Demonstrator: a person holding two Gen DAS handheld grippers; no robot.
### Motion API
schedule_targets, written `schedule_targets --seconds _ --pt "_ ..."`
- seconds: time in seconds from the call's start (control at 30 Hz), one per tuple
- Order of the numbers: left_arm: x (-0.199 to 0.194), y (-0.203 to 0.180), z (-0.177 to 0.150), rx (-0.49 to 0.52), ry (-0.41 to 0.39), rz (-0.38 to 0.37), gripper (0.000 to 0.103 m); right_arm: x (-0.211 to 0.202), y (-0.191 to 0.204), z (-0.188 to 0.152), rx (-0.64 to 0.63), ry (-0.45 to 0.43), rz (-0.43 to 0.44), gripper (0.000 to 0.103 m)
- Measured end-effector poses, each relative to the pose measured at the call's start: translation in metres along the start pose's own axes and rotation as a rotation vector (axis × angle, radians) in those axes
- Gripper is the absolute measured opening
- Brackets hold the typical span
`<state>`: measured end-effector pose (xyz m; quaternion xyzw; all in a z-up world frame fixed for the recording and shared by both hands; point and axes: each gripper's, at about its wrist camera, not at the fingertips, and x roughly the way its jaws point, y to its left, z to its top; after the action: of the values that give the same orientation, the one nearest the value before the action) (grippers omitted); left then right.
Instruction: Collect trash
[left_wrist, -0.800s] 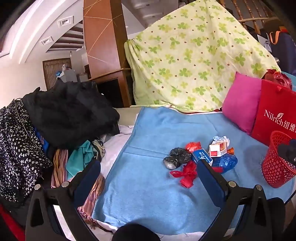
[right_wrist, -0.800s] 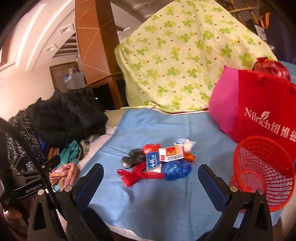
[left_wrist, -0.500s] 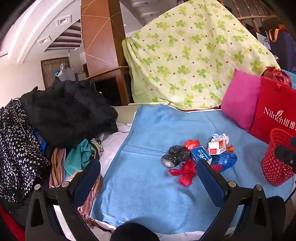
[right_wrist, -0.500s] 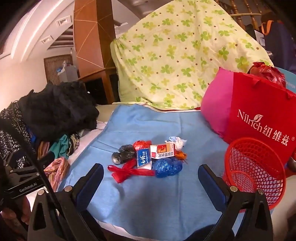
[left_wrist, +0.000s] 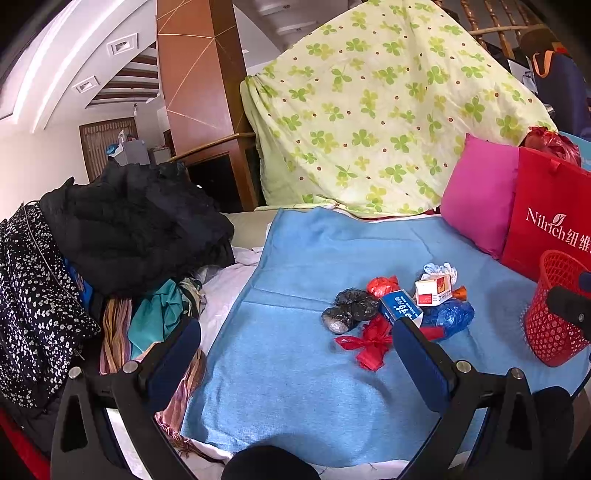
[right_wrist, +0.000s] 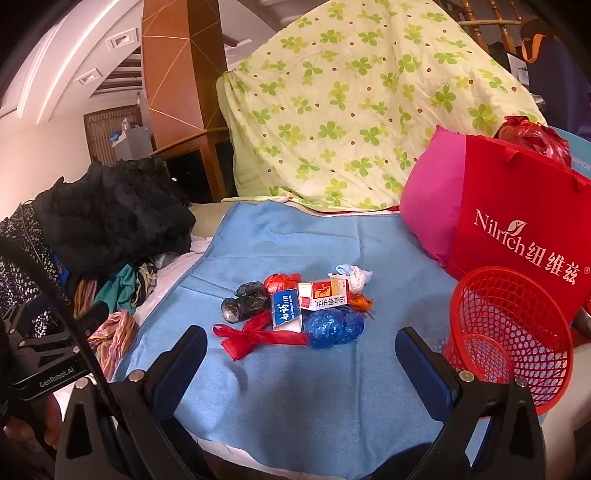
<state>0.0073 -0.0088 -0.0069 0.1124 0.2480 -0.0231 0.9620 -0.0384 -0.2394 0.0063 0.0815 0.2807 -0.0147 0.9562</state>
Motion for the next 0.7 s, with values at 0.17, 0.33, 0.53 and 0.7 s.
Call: schedule_targets --seconds 0.17,0.33,0.53,0.7 --pt "0.0004 -0.0011 -0.0005 0.016 0.007 0.009 0.103 0.0004 -0.0001 -0.0008 0.003 0.004 -0.001 0.103" --pt "0.0003 0.0002 -0.0033 -0.037 -0.023 -0.014 0.103 0.0027 0.0027 -0.0001 0.004 0.014 0.001 0.103" --pt "0.0014 0.0008 -0.0049 -0.053 -0.031 -0.022 0.103 0.0063 0.0042 0.0 0.008 0.026 0.003 0.103" --pt "0.0031 0.0014 -0.0062 -0.067 -0.036 -0.031 0.103 0.0078 0.0035 -0.0014 0.017 0.033 0.006 0.103"
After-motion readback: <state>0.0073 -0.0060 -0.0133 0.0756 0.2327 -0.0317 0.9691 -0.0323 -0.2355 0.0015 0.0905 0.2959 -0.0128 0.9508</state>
